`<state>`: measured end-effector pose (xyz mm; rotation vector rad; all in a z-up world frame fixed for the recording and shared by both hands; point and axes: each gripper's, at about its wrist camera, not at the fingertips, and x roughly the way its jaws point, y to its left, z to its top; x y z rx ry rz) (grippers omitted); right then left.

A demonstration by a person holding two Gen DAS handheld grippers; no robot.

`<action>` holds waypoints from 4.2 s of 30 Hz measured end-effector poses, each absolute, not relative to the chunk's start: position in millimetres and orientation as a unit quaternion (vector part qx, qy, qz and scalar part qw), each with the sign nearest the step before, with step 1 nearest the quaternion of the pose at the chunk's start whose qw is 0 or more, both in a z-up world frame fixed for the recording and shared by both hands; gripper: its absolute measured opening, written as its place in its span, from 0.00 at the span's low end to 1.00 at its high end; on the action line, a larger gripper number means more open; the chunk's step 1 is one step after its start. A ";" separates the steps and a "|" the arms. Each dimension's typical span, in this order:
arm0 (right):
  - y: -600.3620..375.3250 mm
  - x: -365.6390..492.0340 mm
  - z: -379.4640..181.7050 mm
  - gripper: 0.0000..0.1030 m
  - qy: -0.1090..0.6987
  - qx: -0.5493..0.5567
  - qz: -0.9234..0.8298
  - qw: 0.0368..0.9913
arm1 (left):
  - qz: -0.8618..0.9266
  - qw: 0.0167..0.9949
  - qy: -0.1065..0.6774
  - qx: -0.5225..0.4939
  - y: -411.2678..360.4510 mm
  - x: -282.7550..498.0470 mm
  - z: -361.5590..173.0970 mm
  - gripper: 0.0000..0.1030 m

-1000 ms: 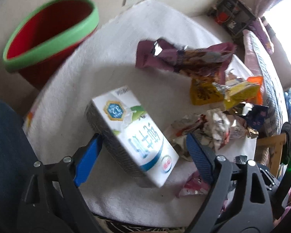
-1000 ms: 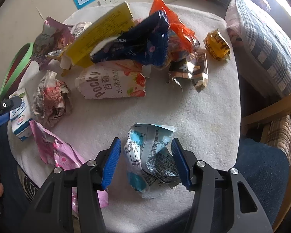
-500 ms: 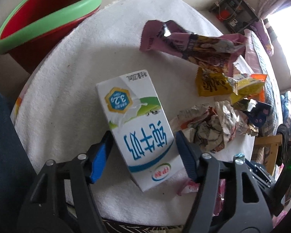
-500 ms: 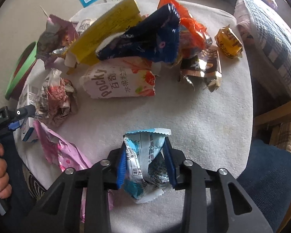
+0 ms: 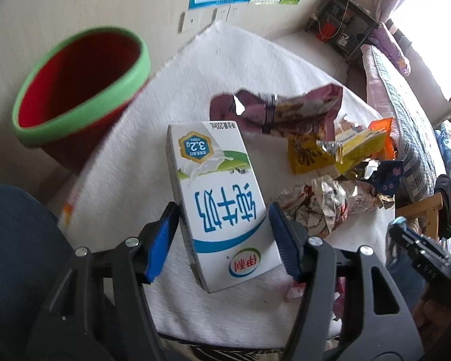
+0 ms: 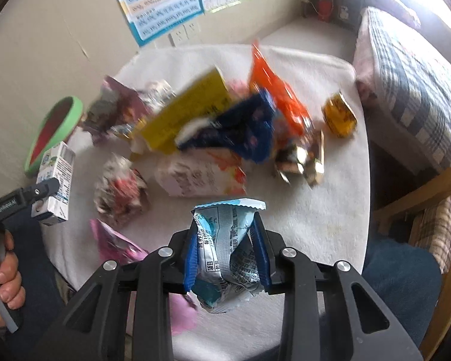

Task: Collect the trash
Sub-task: 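Carry the carton and wrapper to the red bin and open both tools, then move both tools back over the table, then grasp the crumpled paper ball with the left tool while the right tool grasps the blue wrapper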

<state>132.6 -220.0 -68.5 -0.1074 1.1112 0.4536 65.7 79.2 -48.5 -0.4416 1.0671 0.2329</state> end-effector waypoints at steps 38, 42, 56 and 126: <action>156.8 169.4 15.3 0.31 0.413 -0.078 0.468 0.777 | 0.196 0.859 0.400 -0.253 308.5 55.6 -12.9 0.58; 188.0 179.0 6.8 0.31 0.421 -0.081 0.472 0.770 | 0.198 0.858 0.400 -0.253 321.2 63.0 -18.0 0.58; 204.8 191.3 -11.9 0.76 0.442 -0.068 0.466 0.763 | 0.217 0.847 0.405 -0.269 336.8 51.2 -41.0 0.84; -229.3 194.3 -79.3 0.58 0.485 0.010 0.196 0.852 | -0.058 0.832 0.545 -0.083 -8.5 135.1 -84.4 0.81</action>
